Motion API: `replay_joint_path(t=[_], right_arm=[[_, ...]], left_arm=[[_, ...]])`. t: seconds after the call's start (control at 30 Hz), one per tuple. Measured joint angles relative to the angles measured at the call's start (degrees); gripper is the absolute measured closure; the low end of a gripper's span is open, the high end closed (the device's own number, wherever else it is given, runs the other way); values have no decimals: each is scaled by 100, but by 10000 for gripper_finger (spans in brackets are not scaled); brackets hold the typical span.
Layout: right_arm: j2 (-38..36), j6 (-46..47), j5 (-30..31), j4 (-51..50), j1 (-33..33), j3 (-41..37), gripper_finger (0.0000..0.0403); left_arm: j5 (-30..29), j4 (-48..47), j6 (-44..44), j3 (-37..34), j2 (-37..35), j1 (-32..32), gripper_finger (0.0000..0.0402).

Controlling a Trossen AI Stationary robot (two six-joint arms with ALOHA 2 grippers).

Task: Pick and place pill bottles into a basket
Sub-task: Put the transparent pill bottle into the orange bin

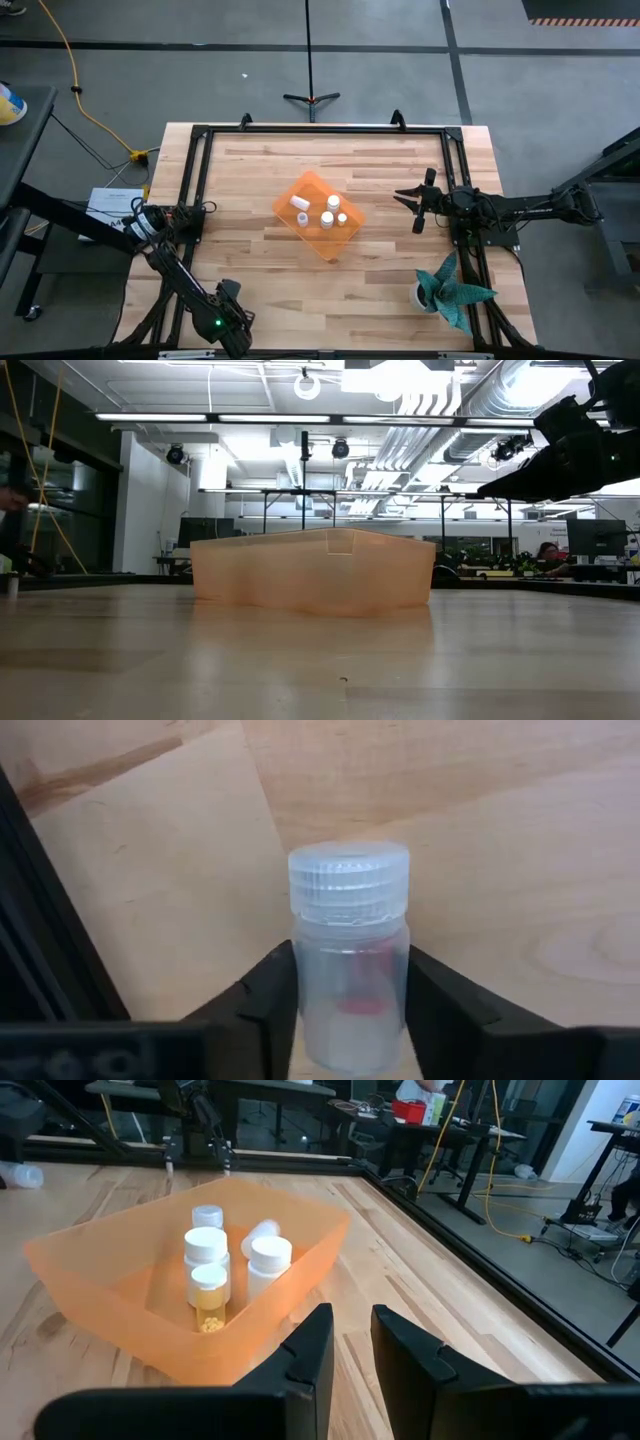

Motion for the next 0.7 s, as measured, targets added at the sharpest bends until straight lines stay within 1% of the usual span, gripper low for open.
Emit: replay_joint_path(t=[0.03,0.13,0.17,0.2,0.23,0.33,0.43,0.47,0.5,0.53,0.57,0.7], right_arm=[[0,0,0,0,1,0,340],[0,0,0,0,2,0,340],[0,0,0,0,2,0,340],[0,0,-5,-1,1,0,340],[0,0,-22,-3,1,-1,340],[0,-4,-108,-2,0,0,340],[1,-3,-118,0,2,0,340],[2,-2,-120,12,2,0,340],[2,-2,-120,9,2,0,340],[2,-1,-120,-2,2,0,340],[2,11,-121,-3,2,0,340],[2,48,-131,-2,2,-1,340]], left_arm=[[-4,-21,30,0,3,-2,229],[-80,-101,70,-1,5,0,232],[-222,-187,73,20,11,-2,232],[-553,-336,81,60,20,-11,232],[-1066,-479,101,101,22,-22,232],[-2958,-874,130,325,0,10,228],[-5117,-1507,136,480,-144,58,209],[-5724,-1567,165,487,-169,91,207],[-6153,-1693,224,483,-187,178,207],[-6446,-1780,388,476,-212,311,209],[-6610,-1784,600,487,-233,474,214],[-6606,-1792,1407,476,-231,1164,232]])
